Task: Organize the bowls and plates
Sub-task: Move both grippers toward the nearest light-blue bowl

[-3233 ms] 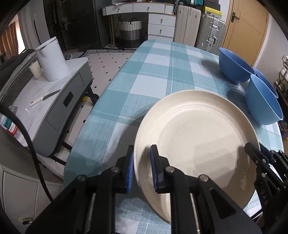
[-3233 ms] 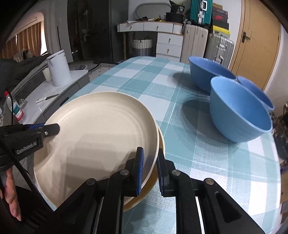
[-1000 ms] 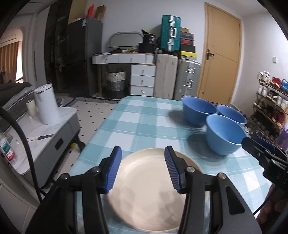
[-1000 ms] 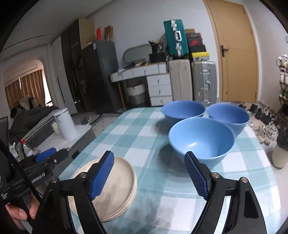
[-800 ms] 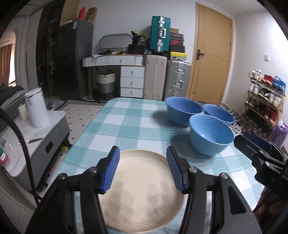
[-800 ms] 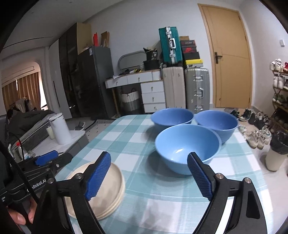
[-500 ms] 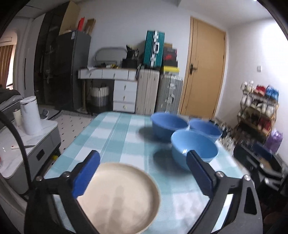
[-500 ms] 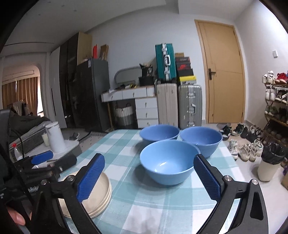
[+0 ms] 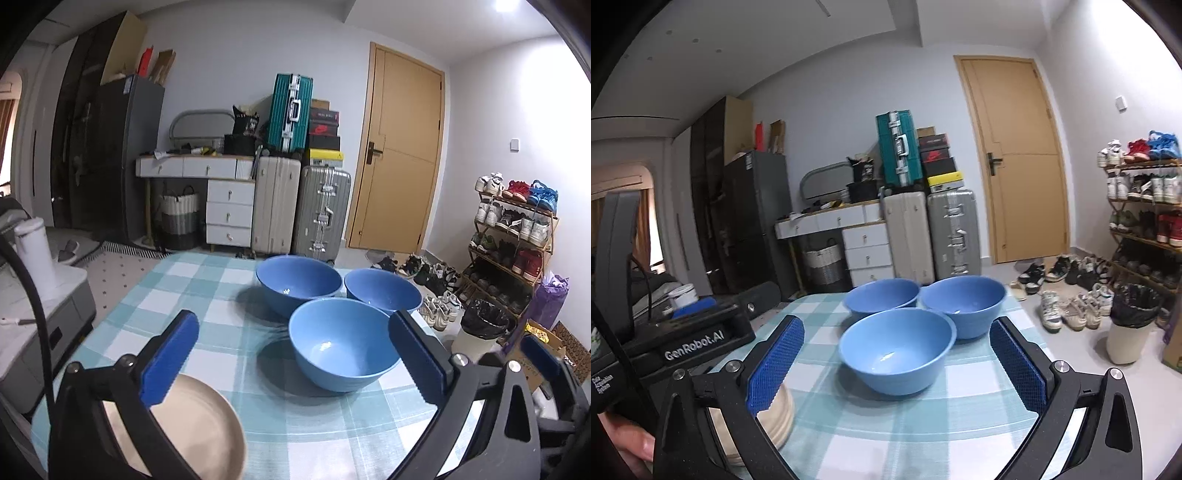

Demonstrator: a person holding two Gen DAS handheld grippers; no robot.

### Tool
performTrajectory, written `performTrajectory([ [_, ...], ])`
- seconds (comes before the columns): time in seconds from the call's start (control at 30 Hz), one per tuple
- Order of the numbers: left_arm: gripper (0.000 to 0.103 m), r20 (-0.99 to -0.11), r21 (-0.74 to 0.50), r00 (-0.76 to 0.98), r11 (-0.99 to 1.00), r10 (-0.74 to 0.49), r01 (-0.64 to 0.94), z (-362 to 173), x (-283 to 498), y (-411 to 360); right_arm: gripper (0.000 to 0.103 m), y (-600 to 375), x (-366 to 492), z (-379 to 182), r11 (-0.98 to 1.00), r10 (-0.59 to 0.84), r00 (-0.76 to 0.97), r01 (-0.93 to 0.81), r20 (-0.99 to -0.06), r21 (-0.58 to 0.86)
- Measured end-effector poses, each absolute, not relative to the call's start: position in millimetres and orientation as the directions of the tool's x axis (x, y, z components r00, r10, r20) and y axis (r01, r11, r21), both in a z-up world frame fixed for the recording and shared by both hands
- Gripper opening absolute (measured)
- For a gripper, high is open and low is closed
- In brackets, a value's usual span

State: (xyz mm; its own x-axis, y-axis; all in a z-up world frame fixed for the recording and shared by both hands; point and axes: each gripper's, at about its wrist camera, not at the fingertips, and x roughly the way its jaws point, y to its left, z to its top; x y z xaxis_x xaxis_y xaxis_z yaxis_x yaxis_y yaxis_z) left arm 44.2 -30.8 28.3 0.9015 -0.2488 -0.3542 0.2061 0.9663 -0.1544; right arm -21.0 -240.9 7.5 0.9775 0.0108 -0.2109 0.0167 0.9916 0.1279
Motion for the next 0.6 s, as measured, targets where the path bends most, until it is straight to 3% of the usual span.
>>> performTrajectory([
  [0.17,0.103,-0.388,-0.16,0.891,0.969,-0.235,0.186,7,55,-27,0.102,-254,-20,9,0.985,-0.013,0.976,0.05,-0.217,0.167],
  [0.27,0.103,-0.458,-0.177,0.856,0.968,-0.24,0.177,-2,67,-23,0.102,-257,-15,8,0.98,-0.015,0.971,0.061,-0.24,0.187],
  [0.5,0.103,-0.528,-0.214,0.823,0.971,-0.209,0.11,-12,90,-16,0.102,-253,12,-2,0.979,-0.044,0.949,0.104,-0.311,0.178],
  [0.6,0.103,-0.582,-0.248,0.773,0.961,-0.251,0.125,-16,112,-21,0.102,-259,36,-6,0.963,-0.085,0.925,0.171,-0.37,0.208],
])
